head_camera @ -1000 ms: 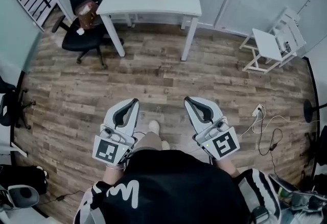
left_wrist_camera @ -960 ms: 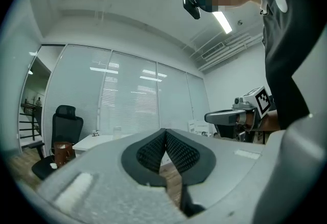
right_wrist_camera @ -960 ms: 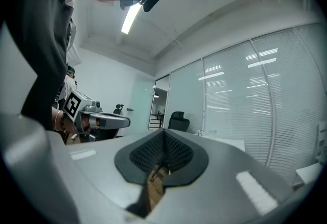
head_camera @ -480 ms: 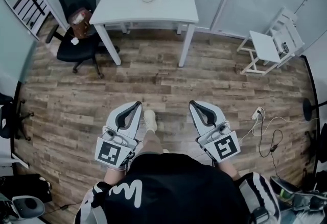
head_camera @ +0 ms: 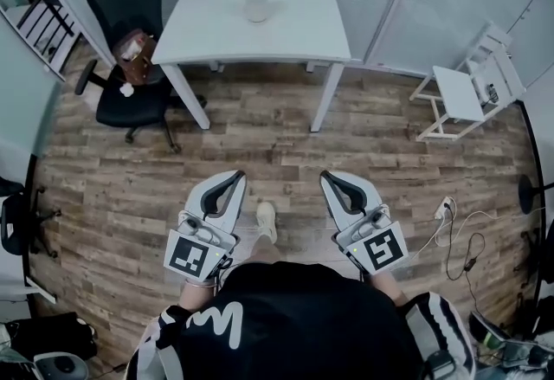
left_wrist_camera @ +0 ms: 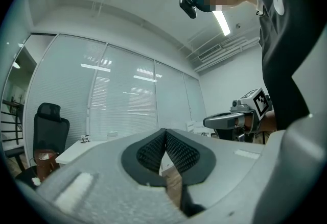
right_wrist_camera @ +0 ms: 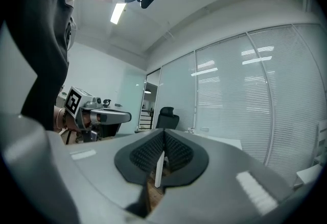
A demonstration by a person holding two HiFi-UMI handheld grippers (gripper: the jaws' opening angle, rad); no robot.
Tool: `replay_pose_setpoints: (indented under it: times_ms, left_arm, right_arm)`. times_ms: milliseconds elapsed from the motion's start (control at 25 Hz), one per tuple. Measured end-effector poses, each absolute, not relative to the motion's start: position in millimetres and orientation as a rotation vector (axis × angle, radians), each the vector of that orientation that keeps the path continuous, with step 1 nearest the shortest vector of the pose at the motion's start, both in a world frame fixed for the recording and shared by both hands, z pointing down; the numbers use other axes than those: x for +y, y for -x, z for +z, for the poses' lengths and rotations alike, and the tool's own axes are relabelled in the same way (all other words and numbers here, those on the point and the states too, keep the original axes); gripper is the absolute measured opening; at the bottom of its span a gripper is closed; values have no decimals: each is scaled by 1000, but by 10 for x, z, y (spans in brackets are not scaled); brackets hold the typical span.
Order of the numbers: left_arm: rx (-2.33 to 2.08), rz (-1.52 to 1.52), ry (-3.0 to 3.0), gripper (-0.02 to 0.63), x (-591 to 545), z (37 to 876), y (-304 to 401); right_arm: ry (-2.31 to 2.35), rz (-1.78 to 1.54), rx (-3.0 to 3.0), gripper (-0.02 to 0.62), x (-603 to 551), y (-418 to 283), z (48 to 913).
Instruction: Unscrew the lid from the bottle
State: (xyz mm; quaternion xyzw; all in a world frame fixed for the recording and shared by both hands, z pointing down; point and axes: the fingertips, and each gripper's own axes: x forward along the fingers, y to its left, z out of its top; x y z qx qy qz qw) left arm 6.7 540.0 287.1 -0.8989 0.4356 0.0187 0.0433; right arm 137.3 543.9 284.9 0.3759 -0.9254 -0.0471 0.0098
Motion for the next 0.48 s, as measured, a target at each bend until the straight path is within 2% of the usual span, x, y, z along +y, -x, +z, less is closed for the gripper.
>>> replay_pose_setpoints:
  times_ms: [480]
  left_arm:
    - [1255, 75, 2766, -5, 4013, 2772, 388]
  right_arm:
    - [-1250, -194, -2877, 1, 4105, -945, 2679]
